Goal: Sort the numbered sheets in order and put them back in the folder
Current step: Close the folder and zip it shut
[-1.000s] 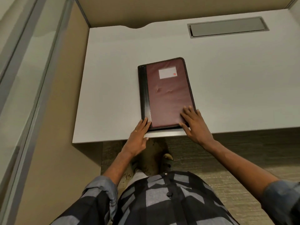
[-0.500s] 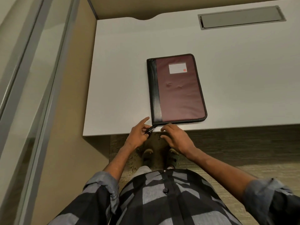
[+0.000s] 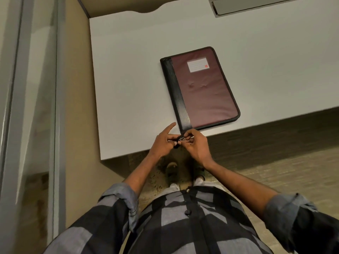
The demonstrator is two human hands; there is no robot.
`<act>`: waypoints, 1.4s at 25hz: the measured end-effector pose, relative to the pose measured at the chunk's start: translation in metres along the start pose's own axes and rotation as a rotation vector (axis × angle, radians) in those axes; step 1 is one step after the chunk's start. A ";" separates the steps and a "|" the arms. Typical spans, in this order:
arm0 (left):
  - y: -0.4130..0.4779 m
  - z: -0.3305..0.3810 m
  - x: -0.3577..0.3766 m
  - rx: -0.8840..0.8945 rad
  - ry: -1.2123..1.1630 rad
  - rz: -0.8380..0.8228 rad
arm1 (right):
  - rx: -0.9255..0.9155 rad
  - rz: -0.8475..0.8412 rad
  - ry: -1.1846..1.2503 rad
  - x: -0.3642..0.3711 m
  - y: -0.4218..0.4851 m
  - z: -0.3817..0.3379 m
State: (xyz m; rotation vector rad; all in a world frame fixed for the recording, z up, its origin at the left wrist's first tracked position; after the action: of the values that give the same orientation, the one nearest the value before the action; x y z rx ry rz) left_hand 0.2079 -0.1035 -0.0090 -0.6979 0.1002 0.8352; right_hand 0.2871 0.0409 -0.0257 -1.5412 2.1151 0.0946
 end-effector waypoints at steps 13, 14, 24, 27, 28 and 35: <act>0.003 -0.001 -0.007 0.138 0.108 -0.006 | 0.090 0.125 -0.071 0.005 -0.003 0.001; 0.002 -0.001 -0.007 0.168 0.130 0.013 | 0.054 0.117 -0.118 0.002 -0.002 0.001; 0.010 -0.011 -0.007 0.263 0.305 0.063 | -0.055 0.241 -0.411 -0.041 0.014 0.011; 0.011 -0.017 -0.006 0.266 0.303 0.068 | 0.008 0.331 -0.428 -0.078 0.020 0.025; 0.012 -0.020 -0.006 0.263 0.306 0.071 | 0.035 0.356 -0.440 -0.091 0.022 0.029; 0.012 -0.007 -0.007 0.349 0.416 0.207 | 0.125 0.385 -0.411 -0.152 0.030 0.055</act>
State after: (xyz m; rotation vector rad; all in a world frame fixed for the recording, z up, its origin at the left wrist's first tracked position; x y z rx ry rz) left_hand 0.1965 -0.1068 -0.0183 -0.5258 0.6864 0.8322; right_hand 0.3134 0.2030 -0.0131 -0.9318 2.0064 0.3729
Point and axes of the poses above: each hand's wrist, its own y-axis towards the middle knuckle, its own x-axis out of the palm, z = x × y, the point moved 2 cm from there along y, towards the middle knuckle, and after that the axes turned 1 degree about -x, right-handed, at the moved point
